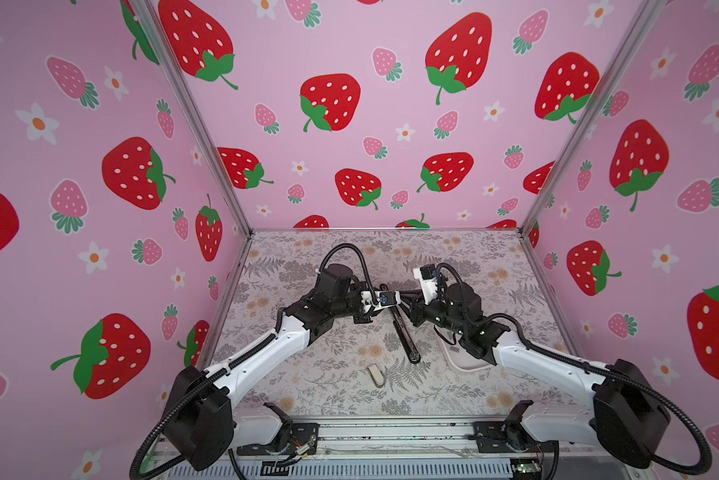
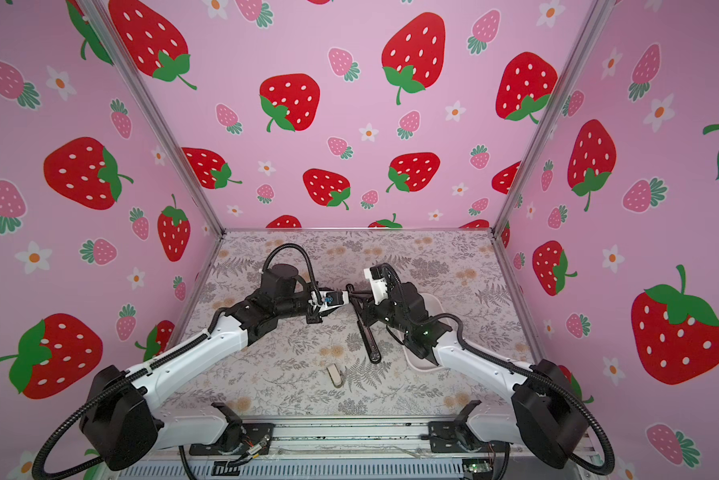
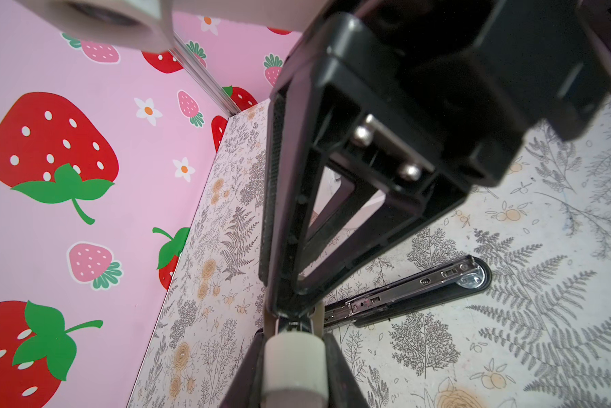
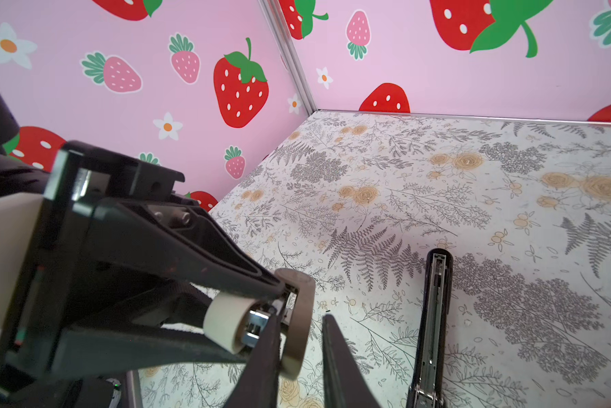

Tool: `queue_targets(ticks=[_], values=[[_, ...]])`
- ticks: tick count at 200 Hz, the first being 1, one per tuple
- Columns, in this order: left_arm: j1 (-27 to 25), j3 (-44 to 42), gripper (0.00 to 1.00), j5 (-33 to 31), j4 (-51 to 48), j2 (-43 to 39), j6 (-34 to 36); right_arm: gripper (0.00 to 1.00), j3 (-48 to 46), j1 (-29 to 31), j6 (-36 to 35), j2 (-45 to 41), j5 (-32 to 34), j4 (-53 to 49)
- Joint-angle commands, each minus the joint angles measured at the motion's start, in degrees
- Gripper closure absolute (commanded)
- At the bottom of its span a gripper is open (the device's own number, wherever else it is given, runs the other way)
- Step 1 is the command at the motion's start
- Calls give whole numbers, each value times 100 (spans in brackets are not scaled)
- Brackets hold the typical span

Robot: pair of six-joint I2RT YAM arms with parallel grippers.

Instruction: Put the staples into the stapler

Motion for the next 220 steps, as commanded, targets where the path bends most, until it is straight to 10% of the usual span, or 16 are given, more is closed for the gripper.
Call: queue_targets(ticks=[1, 120, 220], values=[[-21, 108, 100, 443, 87, -83, 146, 82, 82, -78, 22, 170, 239, -131], [92, 139, 100, 1008, -53, -83, 212, 95, 29, -448, 455, 486, 34, -104], [224, 150, 100, 1935, -32, -135, 132, 65, 44, -475, 414, 476, 97, -156]])
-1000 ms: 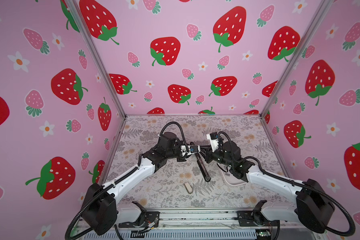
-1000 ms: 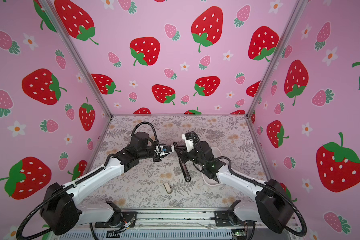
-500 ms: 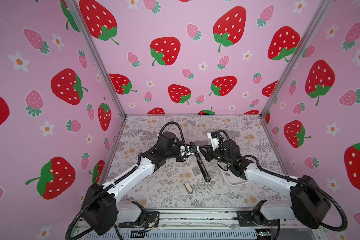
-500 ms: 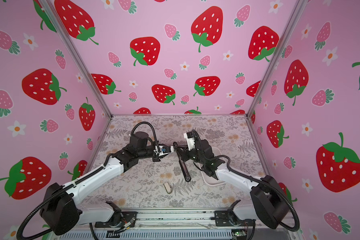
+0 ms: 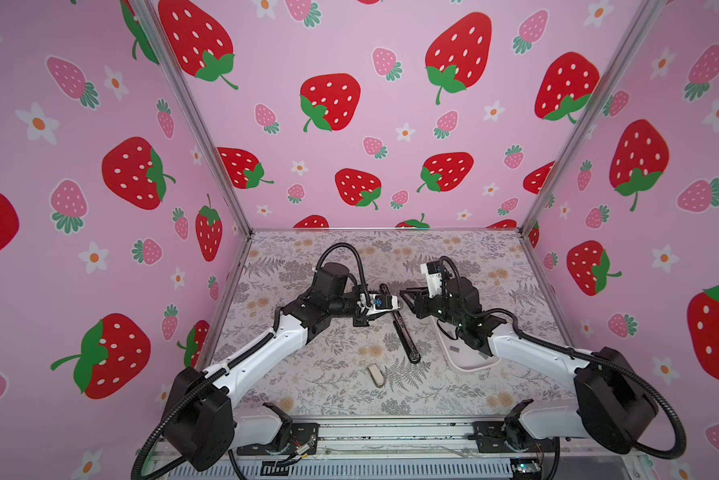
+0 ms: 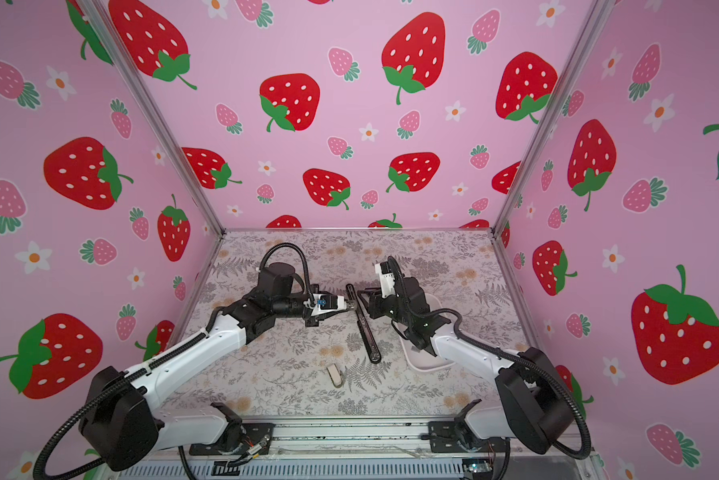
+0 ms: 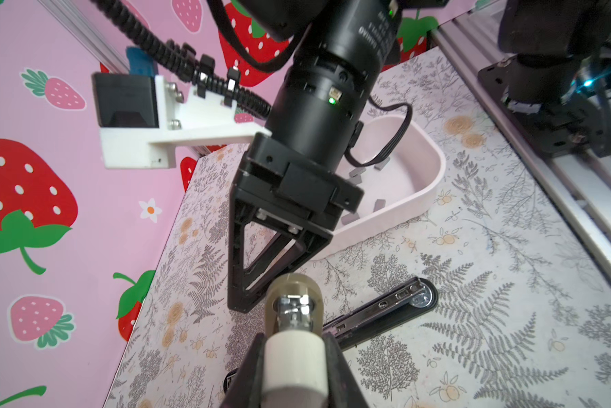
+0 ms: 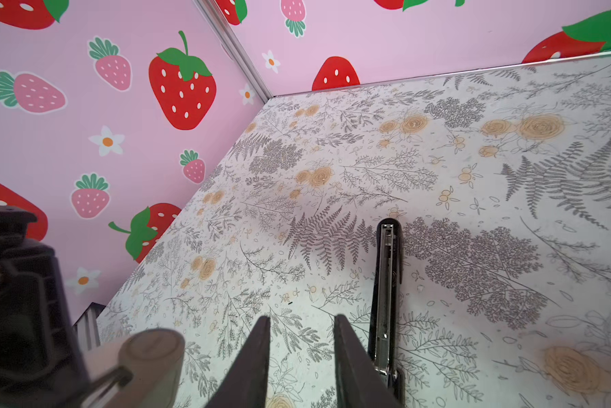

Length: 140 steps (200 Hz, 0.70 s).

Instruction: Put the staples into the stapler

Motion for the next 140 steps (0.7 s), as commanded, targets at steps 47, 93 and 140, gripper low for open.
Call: queue_targets(ticks=[47, 93, 140], values=[[27, 155, 100, 592, 68, -144, 1, 65, 71, 113, -121, -104, 239, -158], [44, 265, 100, -95, -61, -17, -91, 78, -206, 179, -414, -1175, 766, -272], [44, 329, 100, -547, -6, 32, -356, 86, -89, 1076, -1003, -1351, 1368, -311]])
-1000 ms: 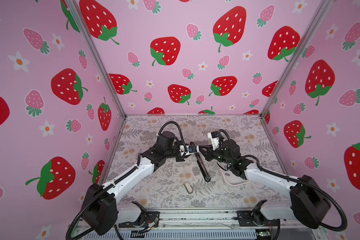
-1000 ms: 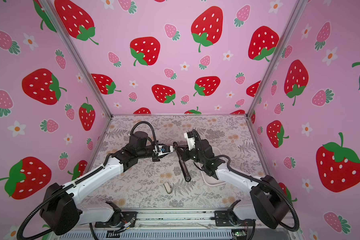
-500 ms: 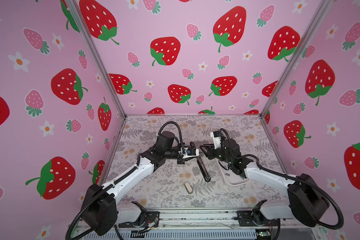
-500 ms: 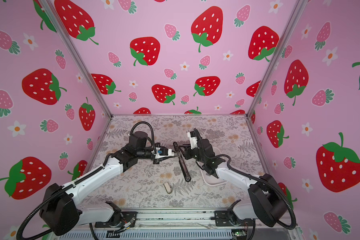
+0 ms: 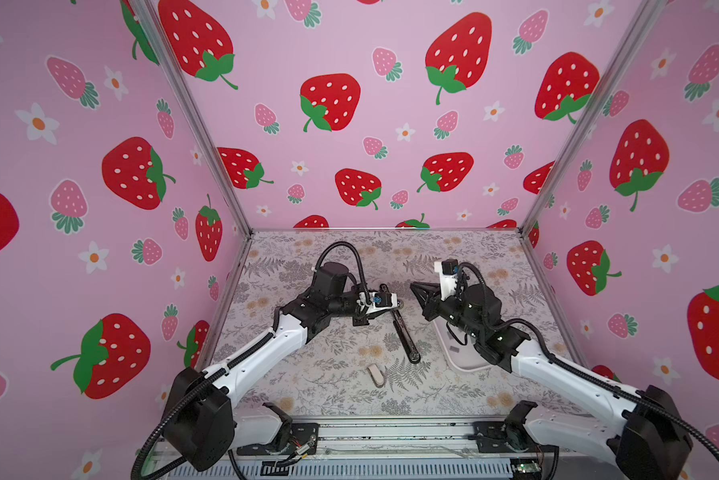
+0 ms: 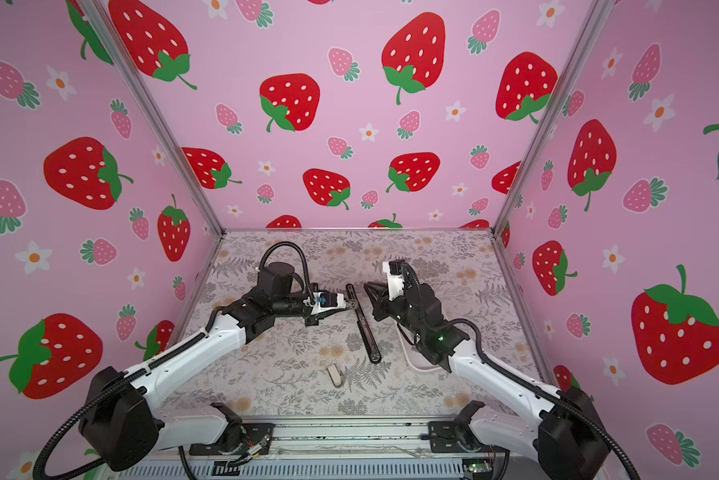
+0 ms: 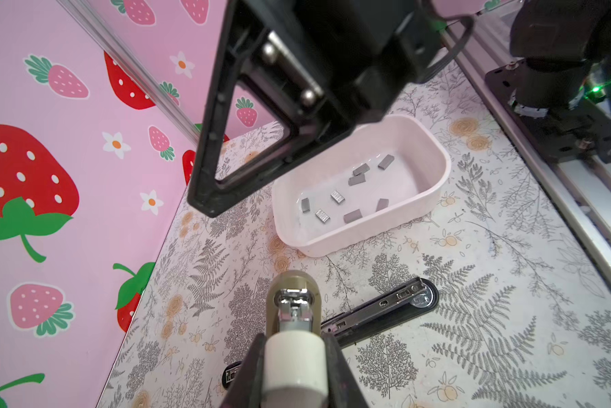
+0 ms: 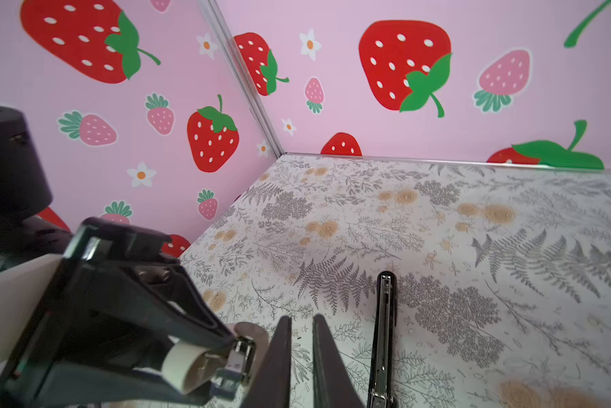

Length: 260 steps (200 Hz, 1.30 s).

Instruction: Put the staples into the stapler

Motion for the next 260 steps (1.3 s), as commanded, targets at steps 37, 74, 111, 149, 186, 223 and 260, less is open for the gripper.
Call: queue_targets(ticks=[37, 74, 111, 149, 186, 223, 260], values=[[24, 312, 100, -293, 14, 16, -173, 87, 288, 692, -487, 494, 908, -264], [18, 288, 100, -245, 40, -32, -149, 87, 344, 692, -416, 757, 974, -282], [18, 288, 100, 22, 55, -76, -161, 85, 376, 693, -372, 947, 1007, -289], [18, 240, 100, 321, 248, -181, -324, 84, 414, 695, -359, 1091, 937, -264], [13, 204, 100, 691, 458, -186, -548, 84, 433, 691, -363, 1180, 804, -214], [13, 197, 100, 715, 555, -190, -662, 84, 442, 699, -382, 1219, 616, -163], [9, 125, 100, 862, 862, -212, -952, 85, 476, 701, -363, 1367, 511, -124]])
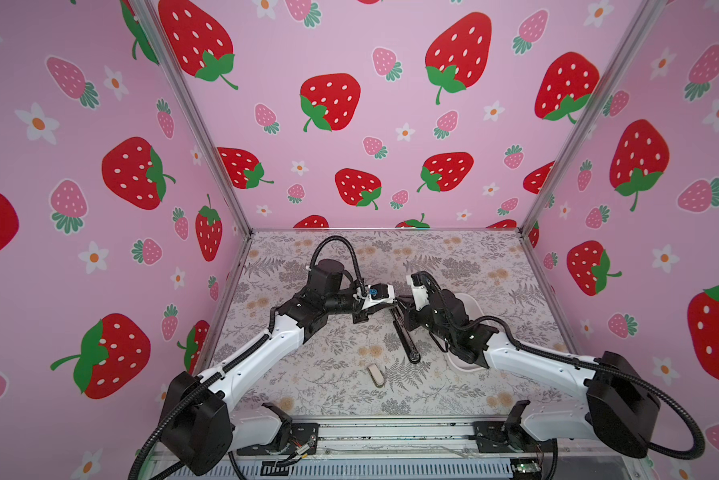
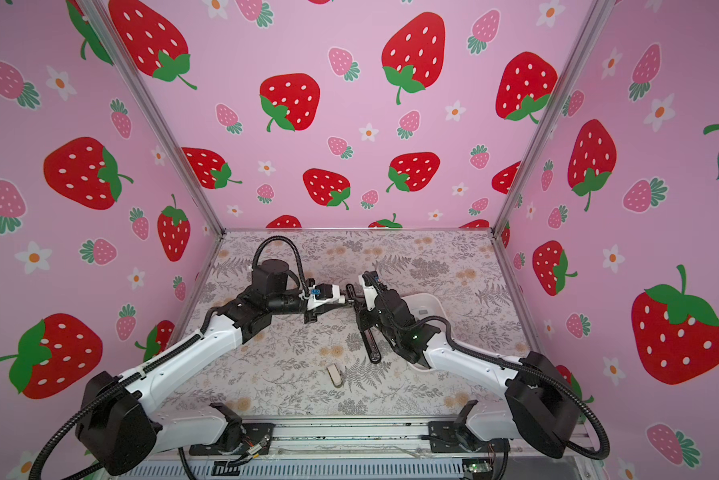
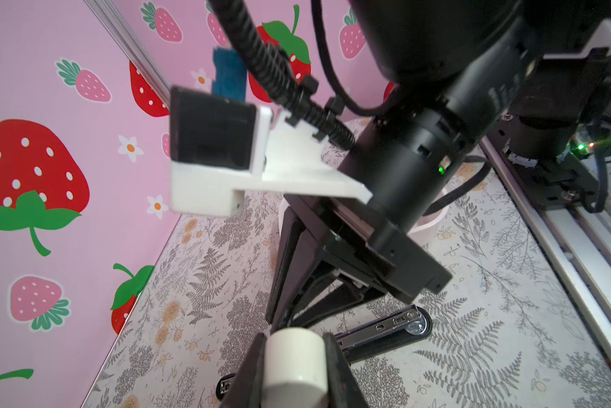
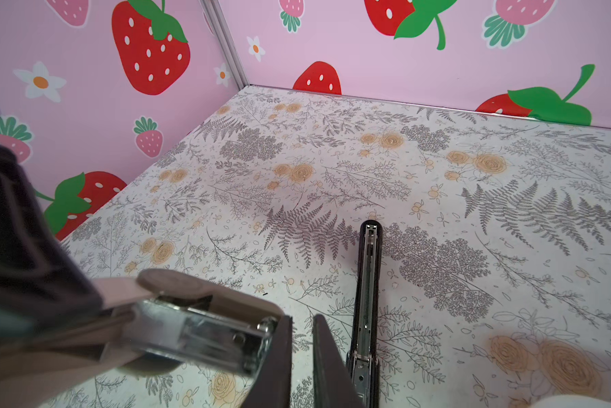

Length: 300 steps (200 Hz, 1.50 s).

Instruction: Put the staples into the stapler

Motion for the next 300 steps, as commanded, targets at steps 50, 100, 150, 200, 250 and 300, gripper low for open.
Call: queue_targets(ticks=[50, 100, 150, 200, 250, 300], values=[[-90, 54, 100, 459, 663, -58, -394, 85, 138, 85, -25, 49, -583, 337], [57, 60, 100, 383, 587, -2, -341, 72, -114, -37, -78, -264, -52, 464], [240, 95, 100, 428, 344, -92, -164, 41, -864, -185, -581, -1061, 616, 1282], [521, 239, 100, 1091, -83, -28, 186, 28, -2404, -120, -2073, -1991, -862, 3756], [450, 425, 100, 1759, -698, -7, 727, 24, -2103, 66, -2472, -1973, -1637, 3186], [365, 534, 100, 2276, -1226, 1, 1275, 24, -1829, 161, -2603, -1671, -1755, 2809]])
